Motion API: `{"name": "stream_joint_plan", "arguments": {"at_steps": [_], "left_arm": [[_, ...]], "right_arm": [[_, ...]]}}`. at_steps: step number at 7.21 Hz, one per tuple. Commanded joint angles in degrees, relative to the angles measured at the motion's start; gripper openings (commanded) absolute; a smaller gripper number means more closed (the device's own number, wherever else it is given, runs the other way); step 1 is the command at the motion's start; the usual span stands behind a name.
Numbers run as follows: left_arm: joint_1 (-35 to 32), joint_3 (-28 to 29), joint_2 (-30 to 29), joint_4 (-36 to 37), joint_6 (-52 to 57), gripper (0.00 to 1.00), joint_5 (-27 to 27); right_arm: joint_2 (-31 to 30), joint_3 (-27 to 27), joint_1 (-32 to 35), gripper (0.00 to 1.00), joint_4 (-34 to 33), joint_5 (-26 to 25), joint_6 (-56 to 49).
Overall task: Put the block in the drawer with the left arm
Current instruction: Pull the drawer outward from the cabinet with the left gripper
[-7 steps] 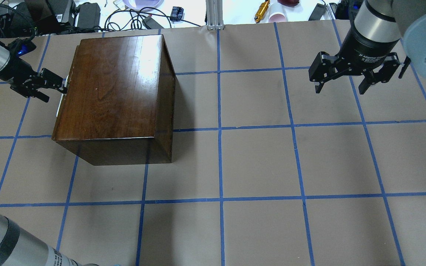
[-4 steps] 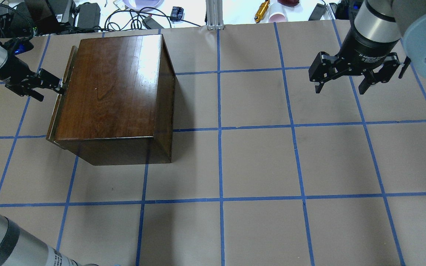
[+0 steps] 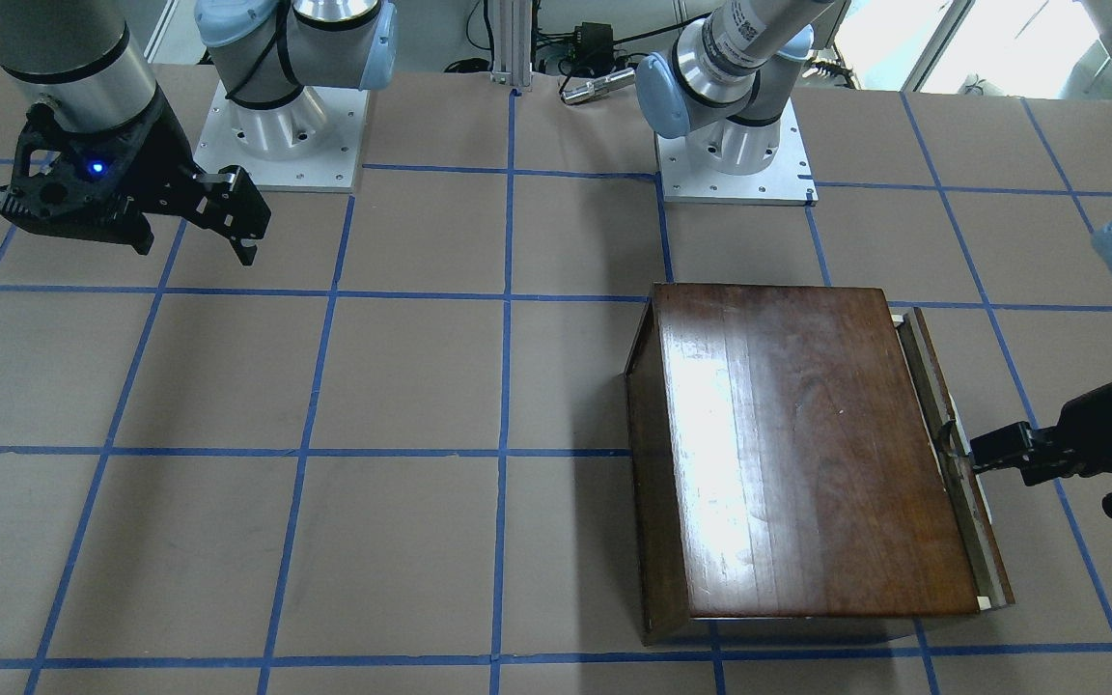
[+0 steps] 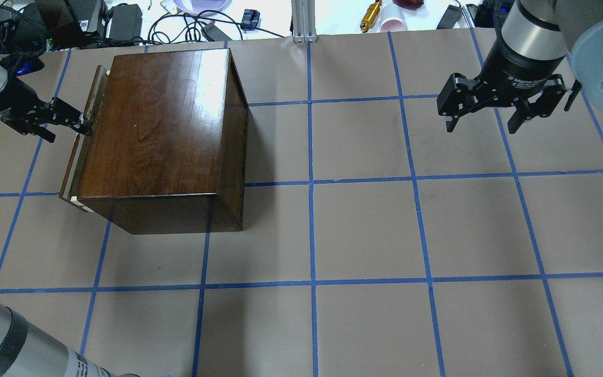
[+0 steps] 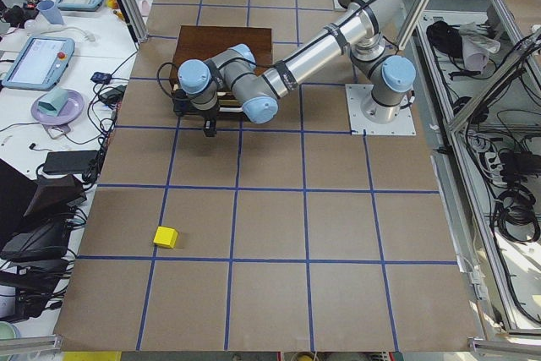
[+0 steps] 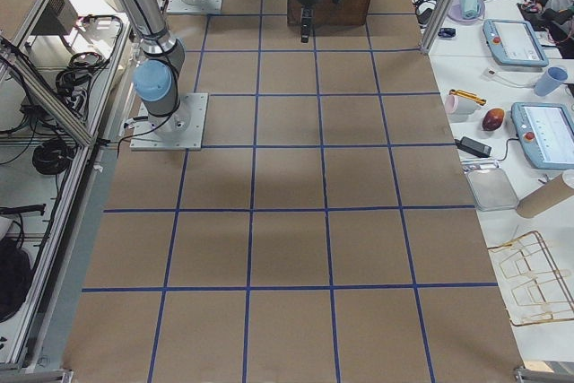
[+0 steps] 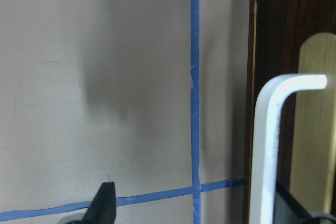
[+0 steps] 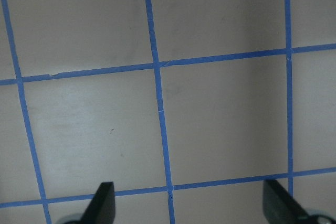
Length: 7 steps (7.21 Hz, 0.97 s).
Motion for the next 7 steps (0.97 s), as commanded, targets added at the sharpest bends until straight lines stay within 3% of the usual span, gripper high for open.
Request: {"name": "stream_joint_plan", "arguments": {"at_steps": [1, 7], "left_arm": [[0.0, 0.6, 0.1, 0.4, 0.3, 1.00, 2.1], [0.0, 0.9, -0.4, 3.4, 2.9, 1.00, 5.0]], "right_arm": [[0.0, 0.0, 0.0, 1.00, 0.0, 0.0, 0.0], [0.0, 0.0, 0.0, 1.00, 0.0, 0.0, 0.0]]}}
